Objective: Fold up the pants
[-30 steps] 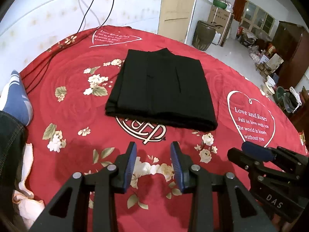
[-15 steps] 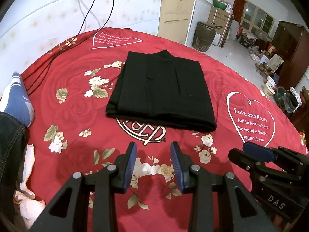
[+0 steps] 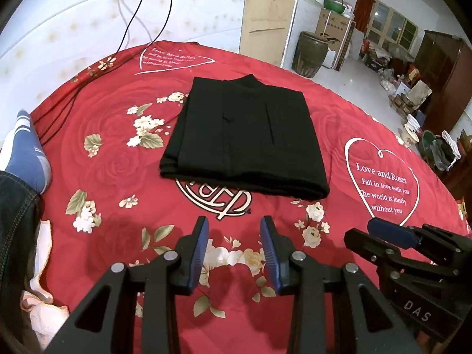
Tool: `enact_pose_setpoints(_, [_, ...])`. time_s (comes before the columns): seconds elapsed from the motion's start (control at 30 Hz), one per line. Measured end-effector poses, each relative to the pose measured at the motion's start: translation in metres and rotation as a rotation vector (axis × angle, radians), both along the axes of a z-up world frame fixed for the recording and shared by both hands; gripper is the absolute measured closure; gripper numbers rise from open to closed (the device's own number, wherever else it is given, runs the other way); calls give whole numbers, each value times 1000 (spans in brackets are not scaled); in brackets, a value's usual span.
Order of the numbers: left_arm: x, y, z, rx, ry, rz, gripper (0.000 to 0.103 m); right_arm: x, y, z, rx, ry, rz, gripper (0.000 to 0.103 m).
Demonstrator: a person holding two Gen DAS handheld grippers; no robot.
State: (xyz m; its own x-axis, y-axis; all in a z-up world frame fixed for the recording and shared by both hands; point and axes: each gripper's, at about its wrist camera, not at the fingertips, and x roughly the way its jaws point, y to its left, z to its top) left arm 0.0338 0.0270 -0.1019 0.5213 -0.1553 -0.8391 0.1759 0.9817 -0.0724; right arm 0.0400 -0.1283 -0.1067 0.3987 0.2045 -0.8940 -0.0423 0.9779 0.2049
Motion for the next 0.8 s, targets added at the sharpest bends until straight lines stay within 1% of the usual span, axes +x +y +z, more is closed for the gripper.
enact_pose_setpoints(0.07, [0, -1, 0, 3, 1, -3, 64, 0, 0, 0, 1, 1, 0, 58])
enact_pose_setpoints(0.1, [-1, -1, 0, 2, 1, -5, 64, -1, 0, 1, 4, 1, -1, 58])
enact_pose_setpoints(0.8, [-2, -4, -2, 2, 11, -18, 64, -2, 0, 1, 1, 3, -11, 58])
